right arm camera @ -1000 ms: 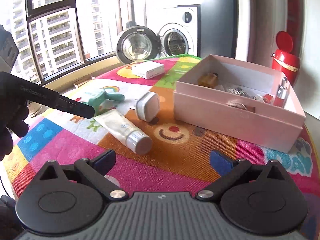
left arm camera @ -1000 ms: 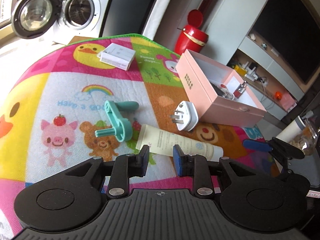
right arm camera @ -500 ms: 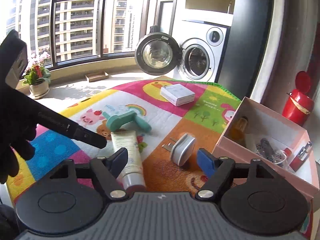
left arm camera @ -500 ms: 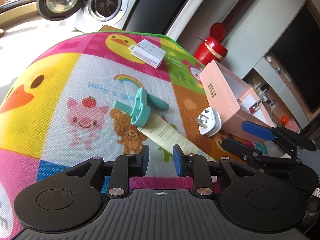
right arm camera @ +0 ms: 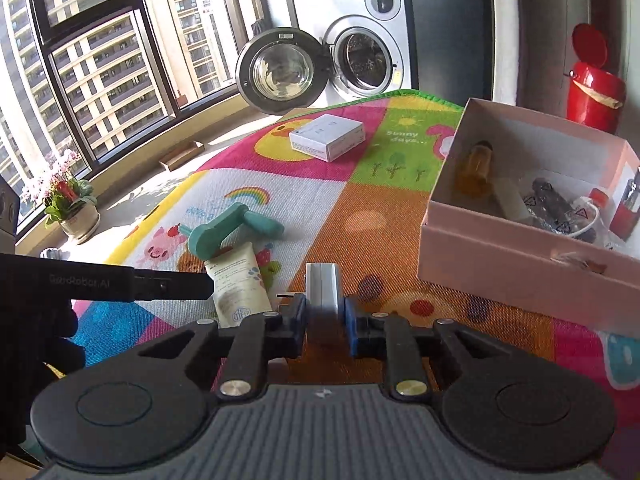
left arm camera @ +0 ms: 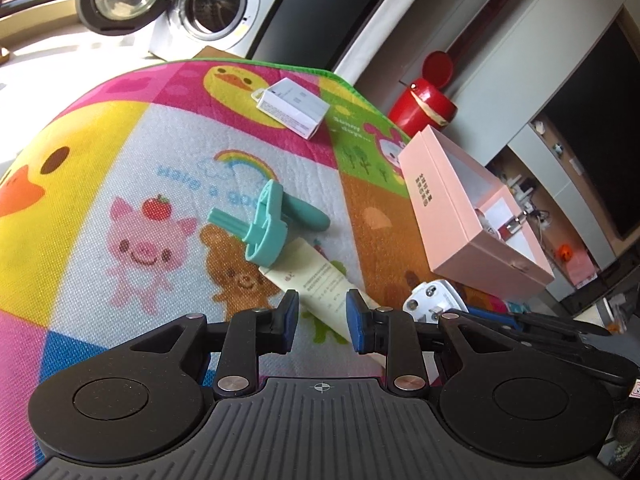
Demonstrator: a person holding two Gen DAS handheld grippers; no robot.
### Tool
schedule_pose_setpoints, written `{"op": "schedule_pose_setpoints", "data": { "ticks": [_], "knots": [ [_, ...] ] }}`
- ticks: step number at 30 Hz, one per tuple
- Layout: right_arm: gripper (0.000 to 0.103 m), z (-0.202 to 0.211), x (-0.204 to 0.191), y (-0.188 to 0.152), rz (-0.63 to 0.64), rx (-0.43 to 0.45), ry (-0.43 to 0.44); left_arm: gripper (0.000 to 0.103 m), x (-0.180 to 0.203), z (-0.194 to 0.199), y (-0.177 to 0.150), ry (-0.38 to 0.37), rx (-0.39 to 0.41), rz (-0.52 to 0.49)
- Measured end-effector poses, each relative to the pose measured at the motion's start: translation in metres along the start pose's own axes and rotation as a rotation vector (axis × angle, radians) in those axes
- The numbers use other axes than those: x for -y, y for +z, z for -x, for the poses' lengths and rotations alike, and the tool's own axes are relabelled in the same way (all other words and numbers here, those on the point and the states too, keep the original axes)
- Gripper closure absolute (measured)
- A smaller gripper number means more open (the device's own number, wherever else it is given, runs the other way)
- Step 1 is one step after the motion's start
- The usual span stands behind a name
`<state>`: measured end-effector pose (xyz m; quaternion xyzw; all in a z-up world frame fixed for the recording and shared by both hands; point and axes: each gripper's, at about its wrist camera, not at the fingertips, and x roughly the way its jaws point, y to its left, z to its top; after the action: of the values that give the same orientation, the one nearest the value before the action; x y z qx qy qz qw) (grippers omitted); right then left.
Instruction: Organize rigid objects
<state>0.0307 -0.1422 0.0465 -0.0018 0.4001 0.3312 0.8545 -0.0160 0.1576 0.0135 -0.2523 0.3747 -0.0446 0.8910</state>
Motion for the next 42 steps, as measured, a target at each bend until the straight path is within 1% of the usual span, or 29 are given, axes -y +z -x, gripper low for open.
{"op": "schedule_pose_setpoints", "data": {
  "ticks": [2, 4, 5, 6, 7, 8, 9, 11, 12, 13, 14, 16, 18, 19, 20, 22, 23, 25, 30, 33, 34, 35, 36, 37, 39, 40, 42],
  "knots": [
    [0.083, 0.013, 0.016, -0.011, -0.048, 0.0, 0.007, 0.074, 0.008, -0.009, 0.006, 0.004, 0.008, -0.008],
    [0.083, 0.027, 0.03, -0.024, -0.068, 0.021, -0.001, 0.074, 0.02, -0.02, 0.012, 0.004, 0.01, -0.034],
    [0.075, 0.034, 0.034, -0.03, -0.07, 0.036, -0.031, 0.074, 0.026, -0.025, 0.014, 0.003, 0.006, -0.052],
    [0.061, 0.039, 0.036, -0.037, -0.059, 0.053, -0.079, 0.074, 0.034, -0.032, 0.016, 0.001, 0.0, -0.074],
    [0.054, 0.044, 0.038, -0.043, -0.044, 0.074, -0.126, 0.074, 0.042, -0.038, 0.016, -0.002, -0.009, -0.095],
    [0.04, 0.047, 0.039, -0.047, -0.03, 0.092, -0.161, 0.074, 0.049, -0.043, 0.015, -0.005, -0.02, -0.118],
    [0.03, 0.05, 0.041, -0.053, -0.013, 0.109, -0.201, 0.074, 0.057, -0.047, 0.013, -0.007, -0.034, -0.147],
    [0.025, 0.049, 0.047, -0.058, -0.005, 0.113, -0.244, 0.073, 0.074, -0.055, 0.005, -0.013, -0.067, -0.224],
    [0.024, 0.048, 0.052, -0.06, -0.01, 0.108, -0.252, 0.072, 0.081, -0.057, -0.002, -0.018, -0.076, -0.27],
    [0.023, 0.047, 0.055, -0.063, -0.019, 0.1, -0.252, 0.068, 0.086, -0.057, -0.006, -0.019, -0.075, -0.306],
    [0.02, 0.046, 0.059, -0.065, -0.029, 0.099, -0.247, 0.066, 0.092, -0.056, -0.013, -0.007, -0.065, -0.353],
    [0.018, 0.047, 0.06, -0.07, -0.029, 0.127, -0.238, 0.064, 0.102, -0.05, -0.023, 0.019, -0.05, -0.442],
    [0.005, 0.047, 0.06, -0.073, -0.035, 0.135, -0.229, 0.061, 0.109, -0.045, -0.031, 0.038, -0.066, -0.515],
    [0.003, 0.046, 0.059, -0.074, -0.039, 0.137, -0.223, 0.062, 0.11, -0.043, -0.035, 0.04, -0.08, -0.542],
    [0.002, 0.046, 0.06, -0.074, -0.041, 0.138, -0.222, 0.066, 0.112, -0.043, -0.038, 0.05, -0.114, -0.57],
    [0.0, 0.046, 0.063, -0.073, -0.055, 0.137, -0.206, 0.068, 0.115, -0.037, -0.047, 0.087, -0.12, -0.653],
    [0.0, 0.047, 0.064, -0.073, -0.06, 0.139, -0.201, 0.068, 0.114, -0.034, -0.05, 0.095, -0.123, -0.674],
    [0.0, 0.047, 0.064, -0.072, -0.063, 0.136, -0.2, 0.067, 0.111, -0.03, -0.051, 0.087, -0.127, -0.666],
    [0.0, 0.043, 0.06, -0.068, -0.037, 0.094, -0.216, 0.067, 0.102, -0.031, -0.044, 0.065, -0.118, -0.562],
    [0.0, 0.039, 0.053, -0.066, 0.012, 0.062, -0.241, 0.068, 0.098, -0.029, -0.045, 0.056, -0.096, -0.523],
    [0.0, 0.036, 0.049, -0.066, 0.032, 0.056, -0.262, 0.069, 0.097, -0.029, -0.048, 0.056, -0.085, -0.532],
    [0.0, 0.034, 0.045, -0.065, 0.047, 0.051, -0.28, 0.069, 0.099, -0.028, -0.051, 0.059, -0.073, -0.566],
    [0.0, 0.032, 0.042, -0.064, 0.057, 0.05, -0.281, 0.069, 0.102, -0.026, -0.055, 0.067, -0.062, -0.604],
    [0.0, 0.029, 0.038, -0.062, 0.063, 0.044, -0.243, 0.069, 0.103, -0.025, -0.058, 0.075, -0.054, -0.618],
    [0.001, 0.025, 0.033, -0.056, 0.064, 0.051, -0.198, 0.07, 0.102, -0.024, -0.06, 0.075, -0.035, -0.603],
    [0.003, 0.019, 0.029, -0.049, 0.065, 0.054, -0.19, 0.071, 0.1, -0.023, -0.061, 0.071, -0.025, -0.593],
    [0.011, 0.009, 0.026, -0.04, 0.065, 0.052, -0.198, 0.072, 0.095, -0.021, -0.06, 0.052, -0.015, -0.568]
  ]
}}
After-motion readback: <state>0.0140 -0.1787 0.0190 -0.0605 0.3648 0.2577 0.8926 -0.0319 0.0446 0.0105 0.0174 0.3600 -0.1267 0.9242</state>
